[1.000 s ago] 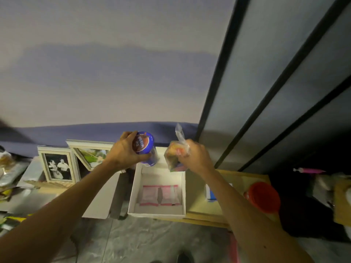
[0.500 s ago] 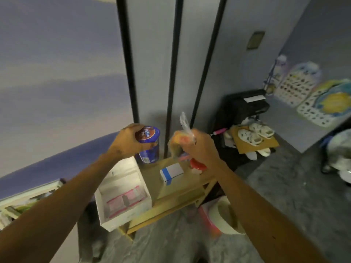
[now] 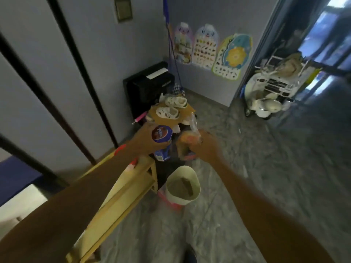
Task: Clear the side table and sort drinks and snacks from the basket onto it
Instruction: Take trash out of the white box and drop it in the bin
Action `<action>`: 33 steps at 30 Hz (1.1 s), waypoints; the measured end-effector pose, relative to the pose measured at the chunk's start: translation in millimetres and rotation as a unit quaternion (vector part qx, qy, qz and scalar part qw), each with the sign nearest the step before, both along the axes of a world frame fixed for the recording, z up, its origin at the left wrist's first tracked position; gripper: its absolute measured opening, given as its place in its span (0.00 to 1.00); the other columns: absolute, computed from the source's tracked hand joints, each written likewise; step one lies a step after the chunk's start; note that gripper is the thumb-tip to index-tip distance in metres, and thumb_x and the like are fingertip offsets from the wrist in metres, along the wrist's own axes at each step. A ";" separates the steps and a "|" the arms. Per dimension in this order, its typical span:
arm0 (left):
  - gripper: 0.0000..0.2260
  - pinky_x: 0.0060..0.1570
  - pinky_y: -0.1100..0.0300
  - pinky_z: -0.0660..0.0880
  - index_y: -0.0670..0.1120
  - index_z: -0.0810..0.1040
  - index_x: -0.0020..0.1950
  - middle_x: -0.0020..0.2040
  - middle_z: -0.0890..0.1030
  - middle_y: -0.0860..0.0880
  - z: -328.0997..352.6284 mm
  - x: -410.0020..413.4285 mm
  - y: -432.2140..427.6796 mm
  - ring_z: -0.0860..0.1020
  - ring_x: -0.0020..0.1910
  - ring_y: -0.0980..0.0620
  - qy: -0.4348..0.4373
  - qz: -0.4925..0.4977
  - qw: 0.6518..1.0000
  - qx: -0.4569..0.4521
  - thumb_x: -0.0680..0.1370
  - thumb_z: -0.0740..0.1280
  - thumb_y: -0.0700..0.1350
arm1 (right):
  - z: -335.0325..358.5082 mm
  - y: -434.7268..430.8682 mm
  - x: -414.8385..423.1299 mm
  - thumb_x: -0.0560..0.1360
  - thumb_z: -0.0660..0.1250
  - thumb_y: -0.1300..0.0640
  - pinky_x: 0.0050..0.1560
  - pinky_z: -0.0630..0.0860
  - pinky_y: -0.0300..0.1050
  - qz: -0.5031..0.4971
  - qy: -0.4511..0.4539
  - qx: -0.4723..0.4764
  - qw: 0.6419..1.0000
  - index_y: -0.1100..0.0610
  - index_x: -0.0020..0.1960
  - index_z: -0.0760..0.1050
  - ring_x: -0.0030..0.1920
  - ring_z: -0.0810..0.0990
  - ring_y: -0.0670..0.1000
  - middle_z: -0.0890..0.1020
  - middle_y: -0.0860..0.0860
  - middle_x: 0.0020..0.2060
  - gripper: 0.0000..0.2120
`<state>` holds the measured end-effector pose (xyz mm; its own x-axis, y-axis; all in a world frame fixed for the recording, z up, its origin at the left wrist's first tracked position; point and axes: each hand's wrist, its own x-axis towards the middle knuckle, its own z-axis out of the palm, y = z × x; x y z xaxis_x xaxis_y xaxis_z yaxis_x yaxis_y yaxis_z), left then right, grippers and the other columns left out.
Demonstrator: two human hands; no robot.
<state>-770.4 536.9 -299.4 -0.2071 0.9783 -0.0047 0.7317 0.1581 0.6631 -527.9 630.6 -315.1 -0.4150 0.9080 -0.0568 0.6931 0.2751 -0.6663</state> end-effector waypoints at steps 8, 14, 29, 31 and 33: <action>0.50 0.68 0.53 0.75 0.47 0.60 0.80 0.72 0.62 0.48 -120.1 48.3 97.6 0.71 0.69 0.50 -0.019 -0.013 0.994 -0.110 0.67 0.81 0.63 | -133.2 67.4 37.0 0.72 0.76 0.43 0.54 0.85 0.56 -0.054 -0.063 -0.079 0.993 0.49 0.72 0.73 0.53 0.85 0.53 0.83 0.51 0.60 0.31; 0.50 0.68 0.48 0.76 0.46 0.61 0.80 0.72 0.60 0.48 -337.2 53.3 130.4 0.72 0.70 0.46 -0.018 -0.007 0.985 -0.172 0.67 0.80 0.63 | -317.7 80.2 28.5 0.73 0.79 0.50 0.61 0.82 0.58 -0.108 -0.100 -0.116 0.982 0.54 0.74 0.72 0.61 0.81 0.58 0.79 0.54 0.64 0.32; 0.48 0.71 0.48 0.73 0.49 0.59 0.82 0.78 0.60 0.51 -598.4 59.4 117.5 0.66 0.76 0.47 0.051 -0.040 0.977 -0.205 0.69 0.79 0.62 | -594.0 51.4 18.3 0.76 0.75 0.45 0.57 0.83 0.54 -0.129 -0.152 -0.134 0.971 0.48 0.74 0.72 0.63 0.82 0.55 0.79 0.51 0.68 0.29; 0.47 0.72 0.49 0.71 0.50 0.60 0.81 0.78 0.61 0.52 -588.8 57.3 115.1 0.65 0.76 0.48 0.053 -0.052 0.978 -0.193 0.69 0.79 0.62 | -586.5 52.4 18.0 0.79 0.72 0.44 0.60 0.83 0.58 -0.131 -0.154 -0.129 0.971 0.43 0.80 0.67 0.66 0.81 0.53 0.78 0.47 0.72 0.31; 0.46 0.72 0.50 0.71 0.53 0.62 0.80 0.77 0.64 0.53 -570.7 55.7 113.9 0.66 0.76 0.49 0.059 -0.053 0.982 -0.172 0.68 0.77 0.65 | -564.5 54.7 14.9 0.81 0.65 0.42 0.61 0.82 0.62 -0.120 -0.146 -0.124 0.974 0.40 0.81 0.64 0.68 0.81 0.55 0.76 0.46 0.74 0.29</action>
<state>-714.7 650.9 -870.1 -0.1225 0.9392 -0.3209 0.8244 0.2763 0.4940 -513.0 685.3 -879.6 -0.1251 0.9201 -0.3712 0.8874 -0.0636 -0.4566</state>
